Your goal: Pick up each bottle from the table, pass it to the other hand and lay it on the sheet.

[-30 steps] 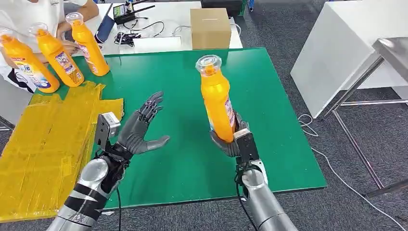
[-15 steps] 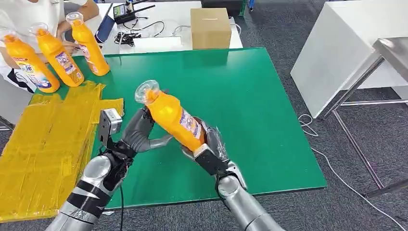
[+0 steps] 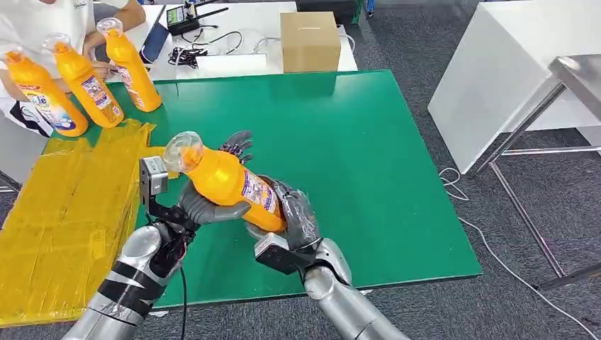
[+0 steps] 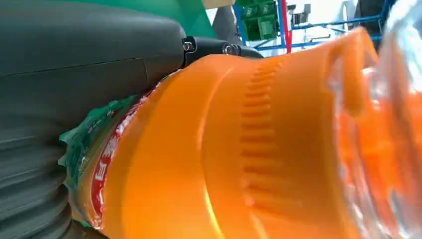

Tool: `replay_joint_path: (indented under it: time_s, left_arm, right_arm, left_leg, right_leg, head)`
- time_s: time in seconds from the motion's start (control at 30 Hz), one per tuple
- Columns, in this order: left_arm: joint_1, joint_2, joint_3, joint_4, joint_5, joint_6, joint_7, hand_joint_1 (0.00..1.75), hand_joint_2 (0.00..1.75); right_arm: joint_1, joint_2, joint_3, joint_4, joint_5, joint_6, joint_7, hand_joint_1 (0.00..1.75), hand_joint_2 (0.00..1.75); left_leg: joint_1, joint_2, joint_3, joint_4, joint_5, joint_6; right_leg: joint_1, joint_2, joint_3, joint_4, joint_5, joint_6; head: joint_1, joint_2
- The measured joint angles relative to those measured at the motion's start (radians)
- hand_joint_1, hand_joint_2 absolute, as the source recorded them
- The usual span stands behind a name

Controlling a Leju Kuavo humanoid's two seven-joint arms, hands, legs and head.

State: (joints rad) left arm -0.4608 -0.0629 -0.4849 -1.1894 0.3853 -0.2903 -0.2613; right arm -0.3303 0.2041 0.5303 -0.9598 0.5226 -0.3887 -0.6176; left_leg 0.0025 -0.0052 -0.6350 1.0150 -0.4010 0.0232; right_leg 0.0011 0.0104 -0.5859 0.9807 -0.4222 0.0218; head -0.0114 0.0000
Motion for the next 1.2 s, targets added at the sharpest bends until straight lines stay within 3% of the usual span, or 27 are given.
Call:
replay_joint_path:
  time_s: [0.03, 0.07, 0.1, 0.37, 0.4, 0.87, 0.9, 0.93, 0.97, 1.2]
  left_arm:
    - [-0.001, 0.000, -0.002, 0.002, 0.003, -0.004, 0.000, 0.00, 1.75]
    - [-0.002, 0.000, -0.005, 0.004, 0.008, -0.006, -0.001, 0.33, 1.75]
    - [-0.002, 0.000, -0.008, 0.008, 0.016, -0.007, -0.002, 1.26, 1.75]
    - [0.004, -0.002, -0.009, 0.015, 0.077, 0.018, -0.021, 1.26, 1.75]
    - [0.005, -0.002, -0.008, 0.015, 0.077, 0.019, -0.022, 1.75, 1.75]
    - [0.015, -0.011, 0.004, 0.014, 0.104, 0.069, -0.039, 1.75, 1.75]
    - [0.017, -0.012, 0.005, 0.013, 0.104, 0.074, -0.042, 1.75, 1.75]
    - [0.019, -0.013, 0.006, 0.011, 0.105, 0.082, -0.045, 1.75, 1.75]
    - [0.022, -0.015, 0.006, 0.008, 0.106, 0.092, -0.048, 1.75, 1.75]
    - [0.030, -0.021, 0.056, -0.013, 0.087, 0.209, -0.079, 1.75, 1.75]
  right_arm:
    - [-0.003, 0.000, 0.010, 0.001, 0.001, -0.004, -0.002, 1.75, 1.75]
    - [-0.005, 0.000, 0.019, 0.002, 0.001, -0.008, -0.004, 1.75, 1.75]
    - [-0.010, 0.000, 0.029, 0.004, 0.001, -0.014, -0.005, 1.75, 1.75]
    - [-0.044, 0.000, 0.084, 0.031, -0.025, -0.038, 0.003, 1.75, 1.75]
    - [-0.046, 0.000, 0.086, 0.033, -0.026, -0.039, 0.003, 1.75, 1.75]
    - [-0.061, 0.000, 0.109, 0.059, -0.052, -0.076, -0.002, 1.75, 1.75]
    - [-0.060, -0.002, 0.109, 0.059, -0.056, -0.077, -0.002, 1.59, 1.75]
    - [-0.061, -0.005, 0.109, 0.059, -0.059, -0.079, -0.002, 0.12, 1.75]
    - [-0.060, -0.007, 0.109, 0.059, -0.062, -0.084, -0.002, 0.00, 1.75]
    - [-0.020, -0.032, 0.103, -0.013, -0.109, -0.063, 0.004, 0.00, 1.75]
  left_leg:
    - [0.000, 0.000, 0.000, 0.000, 0.000, 0.000]
    - [0.000, 0.000, 0.000, 0.000, 0.000, 0.000]
    - [0.000, 0.000, 0.000, 0.000, 0.000, 0.000]
    - [0.000, 0.000, 0.000, 0.000, 0.000, 0.000]
    - [0.000, 0.000, 0.000, 0.000, 0.000, 0.000]
    - [0.000, 0.000, 0.000, 0.000, 0.000, 0.000]
    - [0.000, 0.000, 0.000, 0.000, 0.000, 0.000]
    - [0.000, 0.000, 0.000, 0.000, 0.000, 0.000]
    - [0.000, 0.000, 0.000, 0.000, 0.000, 0.000]
    - [0.000, 0.000, 0.000, 0.000, 0.000, 0.000]
  right_leg:
    - [0.000, 0.000, 0.000, 0.000, 0.000, 0.000]
    - [0.000, 0.000, 0.000, 0.000, 0.000, 0.000]
    - [0.000, 0.000, 0.000, 0.000, 0.000, 0.000]
    - [0.000, 0.000, 0.000, 0.000, 0.000, 0.000]
    - [0.000, 0.000, 0.000, 0.000, 0.000, 0.000]
    - [0.000, 0.000, 0.000, 0.000, 0.000, 0.000]
    - [0.000, 0.000, 0.000, 0.000, 0.000, 0.000]
    - [0.000, 0.000, 0.000, 0.000, 0.000, 0.000]
    - [0.000, 0.000, 0.000, 0.000, 0.000, 0.000]
    - [0.000, 0.000, 0.000, 0.000, 0.000, 0.000]
  head:
    - [0.000, 0.000]
    - [0.000, 0.000]
    - [0.000, 0.000]
    - [0.000, 0.000]
    - [0.000, 0.000]
    - [0.000, 0.000]
    - [0.000, 0.000]
    - [0.000, 0.000]
    - [0.000, 0.000]
    - [0.000, 0.000]
